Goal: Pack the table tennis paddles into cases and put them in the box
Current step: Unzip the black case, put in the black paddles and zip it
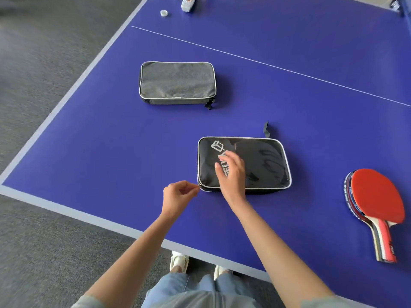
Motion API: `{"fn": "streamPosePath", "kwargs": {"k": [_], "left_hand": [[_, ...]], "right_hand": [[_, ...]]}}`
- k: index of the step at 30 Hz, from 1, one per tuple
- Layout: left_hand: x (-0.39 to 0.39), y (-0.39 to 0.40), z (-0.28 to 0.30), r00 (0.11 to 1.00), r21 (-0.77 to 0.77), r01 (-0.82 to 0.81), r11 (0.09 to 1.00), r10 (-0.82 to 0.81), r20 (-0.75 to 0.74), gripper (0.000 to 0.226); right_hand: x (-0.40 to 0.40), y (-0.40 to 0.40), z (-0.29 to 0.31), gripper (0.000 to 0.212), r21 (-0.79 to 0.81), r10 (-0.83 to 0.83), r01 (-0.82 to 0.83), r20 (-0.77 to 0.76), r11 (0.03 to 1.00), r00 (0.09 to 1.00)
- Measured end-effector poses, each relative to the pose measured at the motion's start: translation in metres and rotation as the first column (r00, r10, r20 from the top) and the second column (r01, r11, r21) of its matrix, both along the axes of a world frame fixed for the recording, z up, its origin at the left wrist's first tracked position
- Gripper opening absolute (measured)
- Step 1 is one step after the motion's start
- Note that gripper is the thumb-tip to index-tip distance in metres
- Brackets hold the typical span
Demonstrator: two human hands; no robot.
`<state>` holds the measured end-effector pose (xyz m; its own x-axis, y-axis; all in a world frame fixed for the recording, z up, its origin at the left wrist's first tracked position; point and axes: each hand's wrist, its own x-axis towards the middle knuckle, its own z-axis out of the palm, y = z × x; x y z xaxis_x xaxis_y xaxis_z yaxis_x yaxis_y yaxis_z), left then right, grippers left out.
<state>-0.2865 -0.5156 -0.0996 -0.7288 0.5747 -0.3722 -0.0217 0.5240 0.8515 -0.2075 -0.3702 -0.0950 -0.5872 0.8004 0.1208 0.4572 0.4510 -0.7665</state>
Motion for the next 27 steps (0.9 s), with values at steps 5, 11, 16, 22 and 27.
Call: {"fn": "streamPosePath", "kwargs": {"k": [5, 11, 16, 22, 27], "left_hand": [[0.005, -0.006, 0.002, 0.991, 0.070, -0.072, 0.995, 0.064, 0.118, 0.004], [0.008, -0.010, 0.006, 0.975, 0.100, -0.052, 0.994, 0.029, 0.219, 0.007], [-0.001, -0.015, 0.005, 0.963, 0.082, 0.019, 0.996, -0.041, 0.267, 0.009], [-0.014, 0.018, 0.011, 0.941, -0.051, -0.124, 0.991, 0.133, 0.312, 0.034], [-0.009, 0.036, 0.009, 0.936, -0.102, -0.195, 0.975, 0.216, 0.278, 0.032]], "right_hand": [[0.033, -0.070, 0.016, 0.012, -0.426, -0.047, 0.044, 0.002, 0.904, 0.999], [0.013, -0.084, 0.002, 0.014, -0.845, -0.355, 0.186, -0.004, 0.501, 0.935], [0.009, -0.078, 0.003, 0.010, -0.837, -0.389, 0.196, -0.022, 0.512, 0.921], [0.014, -0.079, -0.005, 0.017, -0.783, -0.375, 0.184, -0.067, 0.594, 0.925], [0.020, -0.079, -0.009, 0.016, -0.635, -0.284, 0.199, -0.034, 0.746, 0.958]]}}
